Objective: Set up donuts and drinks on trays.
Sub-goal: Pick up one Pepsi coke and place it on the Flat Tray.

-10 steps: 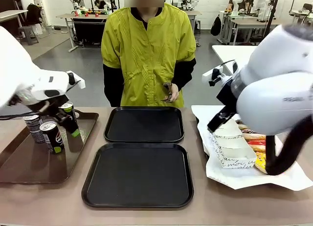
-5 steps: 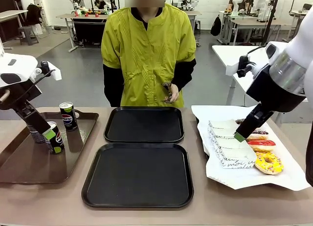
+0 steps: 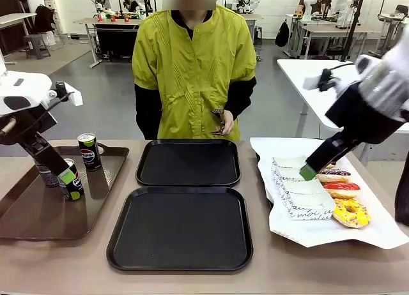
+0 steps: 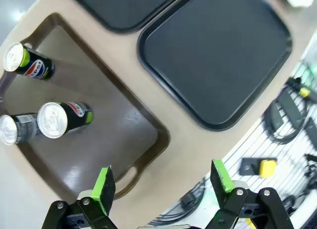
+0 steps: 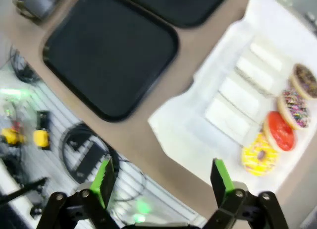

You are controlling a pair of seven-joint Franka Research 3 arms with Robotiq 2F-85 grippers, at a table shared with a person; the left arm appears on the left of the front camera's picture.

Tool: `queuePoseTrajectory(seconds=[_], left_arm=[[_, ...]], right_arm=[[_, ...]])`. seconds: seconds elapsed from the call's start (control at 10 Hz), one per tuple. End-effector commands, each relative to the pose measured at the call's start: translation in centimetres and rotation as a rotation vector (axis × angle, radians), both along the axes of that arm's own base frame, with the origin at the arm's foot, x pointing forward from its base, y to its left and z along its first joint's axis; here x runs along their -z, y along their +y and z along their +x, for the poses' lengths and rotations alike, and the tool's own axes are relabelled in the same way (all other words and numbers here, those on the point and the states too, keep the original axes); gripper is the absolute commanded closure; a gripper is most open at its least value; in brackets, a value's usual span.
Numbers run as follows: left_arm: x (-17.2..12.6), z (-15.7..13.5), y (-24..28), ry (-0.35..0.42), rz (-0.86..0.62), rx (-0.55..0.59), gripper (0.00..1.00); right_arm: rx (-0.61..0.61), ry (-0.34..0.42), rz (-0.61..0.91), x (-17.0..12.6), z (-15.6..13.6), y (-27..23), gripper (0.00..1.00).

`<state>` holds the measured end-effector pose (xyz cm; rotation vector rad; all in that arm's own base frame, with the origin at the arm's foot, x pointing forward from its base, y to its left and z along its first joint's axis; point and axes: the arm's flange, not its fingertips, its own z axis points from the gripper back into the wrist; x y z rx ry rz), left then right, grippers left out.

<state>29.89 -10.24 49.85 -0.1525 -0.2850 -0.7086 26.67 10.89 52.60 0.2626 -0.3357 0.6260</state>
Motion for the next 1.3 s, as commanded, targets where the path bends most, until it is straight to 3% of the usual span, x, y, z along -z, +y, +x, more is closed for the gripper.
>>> queuePoseTrajectory(seconds=[0.0,0.1,0.3,0.4,0.6,0.8,1.2], left_arm=[[0.5,1.3,4.3,0.179,-0.386,-0.104,0.00],[1.5,1.5,6.9,0.259,-0.582,-0.150,0.00],[3.5,1.8,11.7,0.400,-0.850,-0.199,0.00],[4.1,1.4,14.2,0.426,-0.953,-0.226,0.00],[5.5,0.4,18.7,0.416,-1.056,-0.331,0.00],[6.0,-0.2,22.2,0.397,-1.091,-0.404,0.00],[7.2,-1.7,26.1,0.376,-1.086,-0.534,0.00]], right_arm=[[0.135,0.195,0.518,3.5,0.3,-6.3,0.00],[0.201,0.258,0.687,5.2,0.0,-9.8,0.00],[0.326,0.306,0.882,8.0,-0.8,-15.6,0.00],[0.388,0.330,0.958,9.1,-1.3,-18.4,0.00],[0.469,0.359,1.022,10.9,-2.7,-23.1,0.00],[0.498,0.340,1.058,11.5,-3.8,-25.9,0.00],[0.494,0.280,1.080,10.4,-5.3,-28.9,0.00]])
